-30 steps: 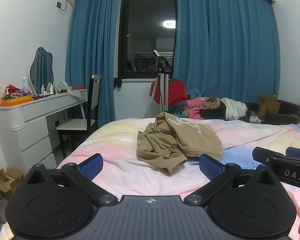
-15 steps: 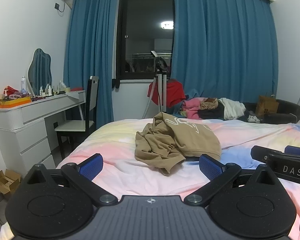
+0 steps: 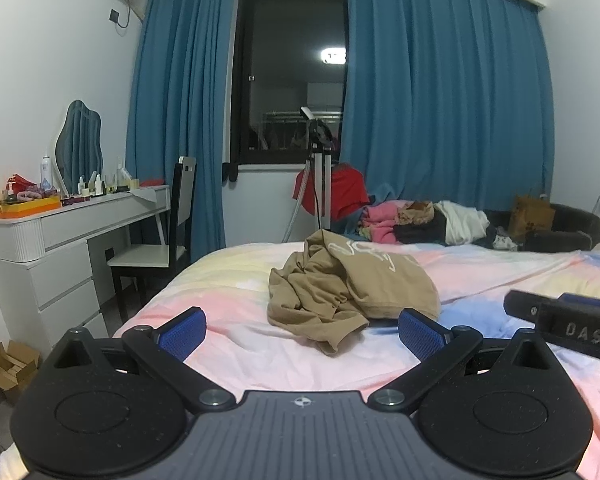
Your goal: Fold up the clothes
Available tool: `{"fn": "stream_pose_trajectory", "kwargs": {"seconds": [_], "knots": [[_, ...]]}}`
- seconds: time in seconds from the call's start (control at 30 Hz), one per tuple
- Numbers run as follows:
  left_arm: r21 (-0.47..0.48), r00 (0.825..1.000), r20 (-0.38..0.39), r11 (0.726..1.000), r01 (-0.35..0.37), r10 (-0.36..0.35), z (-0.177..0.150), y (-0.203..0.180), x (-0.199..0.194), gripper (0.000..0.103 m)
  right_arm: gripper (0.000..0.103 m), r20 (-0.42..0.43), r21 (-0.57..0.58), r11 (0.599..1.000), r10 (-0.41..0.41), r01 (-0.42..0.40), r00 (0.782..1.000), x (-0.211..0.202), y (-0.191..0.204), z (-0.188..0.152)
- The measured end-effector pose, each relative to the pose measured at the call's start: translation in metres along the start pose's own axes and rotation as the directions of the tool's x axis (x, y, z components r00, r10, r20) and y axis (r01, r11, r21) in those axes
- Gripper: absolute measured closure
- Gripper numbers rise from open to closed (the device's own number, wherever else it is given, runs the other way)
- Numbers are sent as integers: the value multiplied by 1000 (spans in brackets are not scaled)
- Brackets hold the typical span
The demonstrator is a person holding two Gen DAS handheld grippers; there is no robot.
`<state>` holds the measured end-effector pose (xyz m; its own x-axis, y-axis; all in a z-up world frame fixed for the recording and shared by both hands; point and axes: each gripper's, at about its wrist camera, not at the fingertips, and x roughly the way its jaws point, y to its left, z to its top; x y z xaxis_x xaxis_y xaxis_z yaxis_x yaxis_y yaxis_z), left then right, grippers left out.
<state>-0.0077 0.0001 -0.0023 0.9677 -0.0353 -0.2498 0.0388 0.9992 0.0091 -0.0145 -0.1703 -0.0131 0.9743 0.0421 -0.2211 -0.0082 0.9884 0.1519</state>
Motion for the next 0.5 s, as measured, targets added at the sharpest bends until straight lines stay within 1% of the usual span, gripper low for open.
{"fn": "stream_pose_trajectory", "kwargs": {"seconds": [0.03, 0.07, 0.13, 0.27, 0.37, 0.43, 0.5], "knots": [[-8, 1000, 6, 1000, 2, -2, 1, 2, -1, 0, 47, 0, 0, 1000, -2, 2, 1000, 1, 0, -1], [-17, 1000, 11, 1000, 1, -1, 4, 4, -2, 0, 60, -2, 1, 1000, -6, 6, 1000, 2, 0, -2], [-28, 1000, 17, 1000, -5, 5, 10, 8, -3, 0, 66, -14, 2, 1000, -16, 16, 1000, 8, -1, -2], [-34, 999, 34, 999, -38, 39, 22, 17, -6, 0, 68, -60, -4, 1000, 1, -1, 998, 37, -3, 9], [-57, 998, 38, 997, -46, 48, 24, 25, -5, 0, 69, -68, -86, 996, 26, -32, 997, 70, 3, 13], [-75, 998, 38, 996, -47, 50, 24, 31, -3, 0, 69, -112, -157, 988, -12, -6, 994, 102, 7, 8], [-91, 999, 27, 995, -34, 37, 20, 37, 4, 0, 68, -181, -176, 984, -37, 5, 983, 140, 5, 0]]}}
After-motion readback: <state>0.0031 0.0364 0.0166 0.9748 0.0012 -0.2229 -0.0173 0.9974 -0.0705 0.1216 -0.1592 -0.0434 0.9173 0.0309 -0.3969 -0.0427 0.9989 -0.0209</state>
